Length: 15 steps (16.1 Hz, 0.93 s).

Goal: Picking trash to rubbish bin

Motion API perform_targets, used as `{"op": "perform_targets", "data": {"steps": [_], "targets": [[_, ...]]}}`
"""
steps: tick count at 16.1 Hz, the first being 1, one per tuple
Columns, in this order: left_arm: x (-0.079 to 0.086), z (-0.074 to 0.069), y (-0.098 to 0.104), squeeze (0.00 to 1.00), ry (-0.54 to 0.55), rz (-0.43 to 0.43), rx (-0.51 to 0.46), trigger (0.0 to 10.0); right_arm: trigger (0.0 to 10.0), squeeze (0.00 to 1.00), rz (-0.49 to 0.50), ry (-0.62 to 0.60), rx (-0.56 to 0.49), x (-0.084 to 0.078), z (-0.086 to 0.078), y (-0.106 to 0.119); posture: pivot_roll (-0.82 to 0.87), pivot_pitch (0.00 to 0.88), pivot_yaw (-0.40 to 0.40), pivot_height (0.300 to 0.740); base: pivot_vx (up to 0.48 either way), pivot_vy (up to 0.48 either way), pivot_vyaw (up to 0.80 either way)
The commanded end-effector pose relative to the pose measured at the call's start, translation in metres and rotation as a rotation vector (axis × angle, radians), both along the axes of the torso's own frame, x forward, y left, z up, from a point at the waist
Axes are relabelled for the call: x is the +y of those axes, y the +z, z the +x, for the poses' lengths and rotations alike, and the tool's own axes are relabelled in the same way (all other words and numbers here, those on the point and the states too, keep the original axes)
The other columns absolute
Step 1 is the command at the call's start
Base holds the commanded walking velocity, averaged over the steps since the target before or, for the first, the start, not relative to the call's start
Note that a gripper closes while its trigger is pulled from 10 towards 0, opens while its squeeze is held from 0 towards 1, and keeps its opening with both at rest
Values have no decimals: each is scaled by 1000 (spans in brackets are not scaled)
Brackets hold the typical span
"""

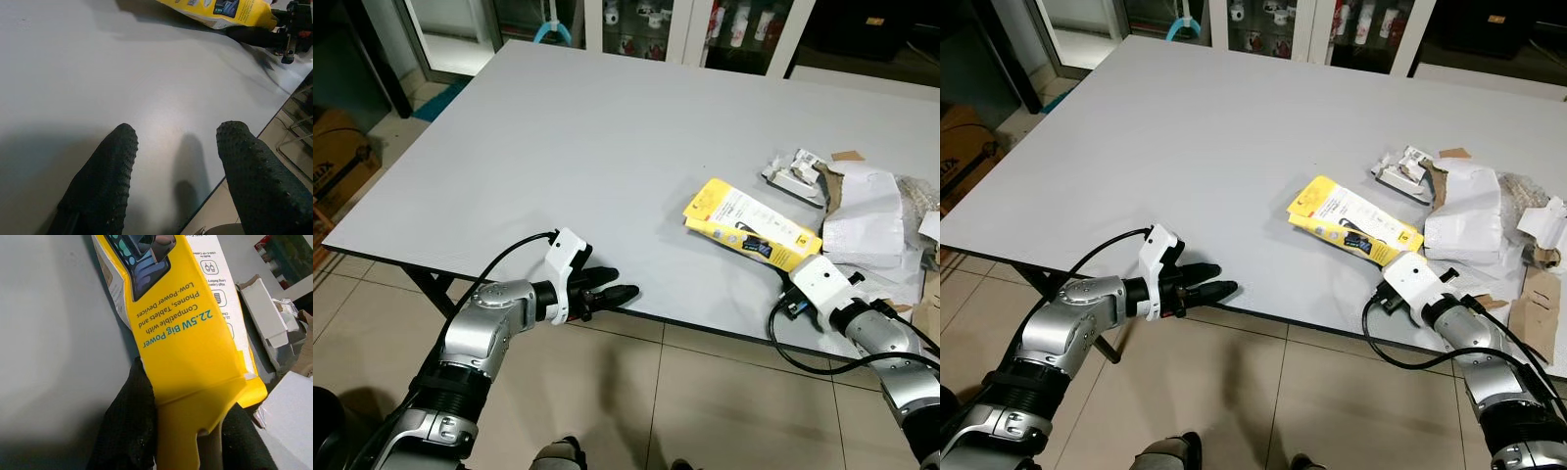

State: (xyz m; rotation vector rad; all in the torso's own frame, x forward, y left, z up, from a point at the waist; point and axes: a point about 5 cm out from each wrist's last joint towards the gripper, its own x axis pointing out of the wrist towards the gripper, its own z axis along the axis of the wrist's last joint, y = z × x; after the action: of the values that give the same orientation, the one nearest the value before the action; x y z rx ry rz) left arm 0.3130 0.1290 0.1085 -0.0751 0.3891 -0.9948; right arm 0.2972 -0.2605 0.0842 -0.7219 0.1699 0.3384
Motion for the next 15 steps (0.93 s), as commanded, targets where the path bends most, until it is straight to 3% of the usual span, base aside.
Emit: {"op": "perform_targets", "data": {"steps": [1, 3, 7, 11, 15], "targets": [[-1, -4, -4, 0, -13, 7, 19, 10000, 0, 0, -42, -30, 156, -8, -18, -32, 297, 168, 7, 740, 0, 0, 0], [-1, -4, -4, 0, -12, 7, 19, 10000, 0, 0, -43, -36, 114, -8, -15, -26, 297, 168, 7, 740, 0, 0, 0], [-3, -5, -4, 0, -6, 2, 16, 10000, 0, 0, -9, -28, -74, -3, -9, 1, 296, 163, -2, 740, 0, 0, 0], [-7, -6, 0, 0, 2, -30, 5, 10000, 0, 0, 57, -51, -284, 8, -14, 32, 288, 153, -17, 740, 0, 0, 0], [-12, -7, 7, 0, -27, -79, 22, 10000, 0, 0, 120, -55, -408, 23, -21, 64, 272, 139, -30, 740, 0, 0, 0]]}}
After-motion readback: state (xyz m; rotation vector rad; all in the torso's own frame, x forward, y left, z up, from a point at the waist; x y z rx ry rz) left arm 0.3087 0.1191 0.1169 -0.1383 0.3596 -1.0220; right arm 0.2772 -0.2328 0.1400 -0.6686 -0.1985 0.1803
